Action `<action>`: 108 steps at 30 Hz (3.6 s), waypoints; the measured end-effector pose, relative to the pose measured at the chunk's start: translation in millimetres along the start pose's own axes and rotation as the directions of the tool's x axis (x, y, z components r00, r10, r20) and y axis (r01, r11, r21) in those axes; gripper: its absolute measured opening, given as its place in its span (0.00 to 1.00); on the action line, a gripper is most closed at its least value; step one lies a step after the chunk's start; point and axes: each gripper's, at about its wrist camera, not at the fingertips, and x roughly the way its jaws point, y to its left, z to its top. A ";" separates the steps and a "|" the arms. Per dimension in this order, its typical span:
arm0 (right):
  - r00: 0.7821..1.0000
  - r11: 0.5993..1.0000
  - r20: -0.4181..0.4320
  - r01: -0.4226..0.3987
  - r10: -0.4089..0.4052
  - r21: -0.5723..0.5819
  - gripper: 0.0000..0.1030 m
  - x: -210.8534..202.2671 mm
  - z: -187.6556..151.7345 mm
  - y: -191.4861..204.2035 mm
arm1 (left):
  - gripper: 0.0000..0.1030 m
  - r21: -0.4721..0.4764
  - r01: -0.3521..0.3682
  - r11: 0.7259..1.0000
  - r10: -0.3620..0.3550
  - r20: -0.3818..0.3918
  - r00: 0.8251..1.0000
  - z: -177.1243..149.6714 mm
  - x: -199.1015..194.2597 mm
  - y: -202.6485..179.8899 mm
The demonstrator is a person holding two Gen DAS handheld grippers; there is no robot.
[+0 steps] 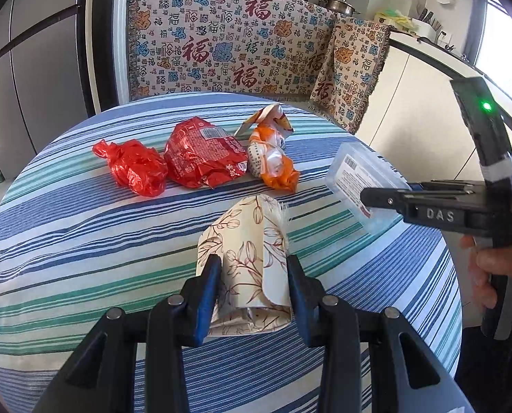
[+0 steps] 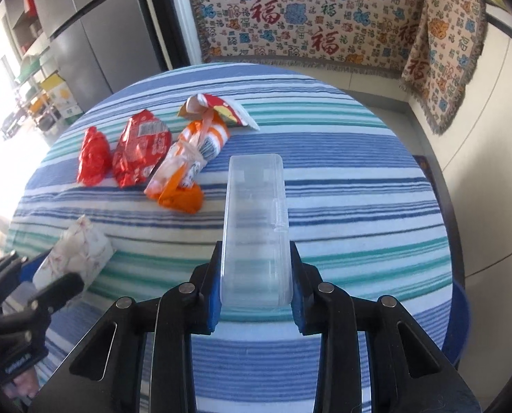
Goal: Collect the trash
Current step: 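Grasp the paper-wrapped pastry with the left tool while the right tool grasps the clear plastic box, then carry the pastry and plastic box to the blue wastebasket and open both tools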
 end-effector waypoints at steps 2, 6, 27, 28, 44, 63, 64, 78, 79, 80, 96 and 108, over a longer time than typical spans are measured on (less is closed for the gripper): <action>1.000 1.000 -0.023 -0.011 0.011 -0.005 0.32 -3.9 -12.3 0.0 | 0.38 0.010 -0.001 1.000 0.001 -0.002 1.000 -1.1 1.0 -5.6; 0.999 1.000 -0.046 -0.002 0.001 -0.022 0.32 -4.3 -22.9 2.2 | 0.38 0.027 0.000 1.000 0.000 -0.005 1.000 -3.4 3.0 -15.2; 0.999 1.000 0.022 -0.027 0.027 0.004 0.31 -29.3 -17.6 -8.8 | 0.38 0.037 0.026 0.999 -0.026 -0.004 1.000 -6.8 -0.2 -34.5; 0.999 0.999 0.026 -0.034 0.034 0.009 0.31 -33.4 -19.7 -12.0 | 0.38 0.042 0.031 0.999 -0.031 -0.004 1.000 -7.3 -0.3 -38.3; 0.995 0.984 0.096 0.013 -0.030 0.177 0.31 -104.4 -67.7 -134.7 | 0.38 0.173 0.165 0.971 -0.164 -0.021 0.986 11.2 4.4 -167.4; 0.977 0.910 0.097 0.139 -0.190 0.391 0.31 -126.7 -120.4 -308.2 | 0.38 0.286 0.338 0.897 -0.319 -0.110 0.941 42.6 78.1 -357.5; 0.977 0.905 0.097 0.138 -0.192 0.403 0.31 -124.9 -123.2 -313.6 | 0.38 0.292 0.339 0.894 -0.320 -0.115 0.941 42.1 83.8 -364.0; 0.983 0.856 0.082 0.098 -0.162 0.508 0.31 -100.8 -152.8 -356.9 | 0.38 0.312 0.351 0.883 -0.308 -0.179 0.934 28.1 150.6 -403.5; 0.983 0.854 0.083 0.098 -0.162 0.511 0.31 -101.0 -152.3 -357.2 | 0.38 0.310 0.353 0.883 -0.308 -0.184 0.933 27.4 154.1 -405.1; 0.983 0.852 0.083 0.099 -0.164 0.514 0.31 -101.0 -151.7 -358.2 | 0.38 0.309 0.354 0.883 -0.309 -0.188 0.932 26.8 157.5 -406.9; 0.971 0.834 0.139 0.088 -0.193 0.545 0.57 -111.9 -148.1 -366.6 | 0.64 0.276 0.358 0.892 -0.313 -0.196 0.929 36.2 192.6 -415.2; 0.943 0.871 0.149 0.203 -0.297 0.448 0.79 -116.1 -133.1 -335.0 | 0.64 0.306 0.274 0.912 -0.259 -0.091 0.962 26.8 111.5 -362.1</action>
